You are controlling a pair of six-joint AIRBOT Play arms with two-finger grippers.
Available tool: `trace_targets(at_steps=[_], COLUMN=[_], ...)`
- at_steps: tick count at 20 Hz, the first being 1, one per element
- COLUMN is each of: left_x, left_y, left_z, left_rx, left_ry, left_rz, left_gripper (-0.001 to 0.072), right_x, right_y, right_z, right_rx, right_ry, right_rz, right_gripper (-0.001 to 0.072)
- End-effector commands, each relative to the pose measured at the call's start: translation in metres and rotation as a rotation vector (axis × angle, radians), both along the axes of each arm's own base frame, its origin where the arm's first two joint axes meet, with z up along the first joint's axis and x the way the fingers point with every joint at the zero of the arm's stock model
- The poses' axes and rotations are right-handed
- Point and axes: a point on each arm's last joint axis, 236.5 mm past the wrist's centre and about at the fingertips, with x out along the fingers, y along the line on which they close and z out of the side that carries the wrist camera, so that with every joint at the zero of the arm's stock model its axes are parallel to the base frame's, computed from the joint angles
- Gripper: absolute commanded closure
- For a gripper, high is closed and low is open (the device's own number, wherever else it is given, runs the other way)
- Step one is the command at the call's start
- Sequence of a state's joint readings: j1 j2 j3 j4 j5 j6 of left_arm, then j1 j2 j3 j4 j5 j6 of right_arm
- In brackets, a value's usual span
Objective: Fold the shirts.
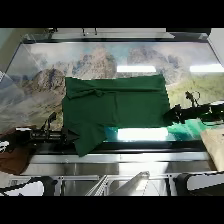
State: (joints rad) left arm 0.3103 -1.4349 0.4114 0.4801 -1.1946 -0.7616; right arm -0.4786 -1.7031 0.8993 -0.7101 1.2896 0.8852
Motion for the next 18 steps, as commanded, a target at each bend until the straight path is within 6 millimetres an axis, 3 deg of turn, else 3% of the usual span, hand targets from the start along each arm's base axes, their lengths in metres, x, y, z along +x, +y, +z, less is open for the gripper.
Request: trace_targets(at_steps=[1, 3, 6, 10, 13, 15, 18], left_x=[0.017, 0.026, 0.059, 0.129, 0.177, 0.203, 0.244], left_y=[0.015, 0.024, 0.048, 0.079, 0.082, 0.07, 0.056], left_z=[0.007, 0.012, 0.045, 0.127, 0.169, 0.166, 0.147], left_rx=[0.043, 0.072, 0.116, 0.25, 0.331, 0.347, 0.346], left_ry=[-0.07, -0.11, -0.239, -0.545, -0.694, -0.713, -0.705], left_rz=[0.048, 0.078, 0.147, 0.231, 0.245, 0.186, 0.114], left_gripper=[0.0694, 0.0694, 0.0695, 0.0693, 0.069, 0.069, 0.069], right_x=[-0.02, -0.016, 0.008, 0.08, 0.127, 0.151, 0.181], right_y=[0.01, 0.008, -0.005, -0.011, -0.006, 0.003, 0.007], right_z=[0.002, 0.006, 0.027, 0.093, 0.118, 0.12, 0.11], right_rx=[0.051, 0.043, 0.017, 0.085, 0.031, -0.038, -0.121], right_ry=[0.019, 0.002, -0.072, -0.301, -0.438, -0.499, -0.541], right_rz=[0.054, 0.051, 0.022, -0.106, -0.143, -0.143, -0.179], right_gripper=[0.068, 0.068, 0.068, 0.0679, 0.0679, 0.0679, 0.0679])
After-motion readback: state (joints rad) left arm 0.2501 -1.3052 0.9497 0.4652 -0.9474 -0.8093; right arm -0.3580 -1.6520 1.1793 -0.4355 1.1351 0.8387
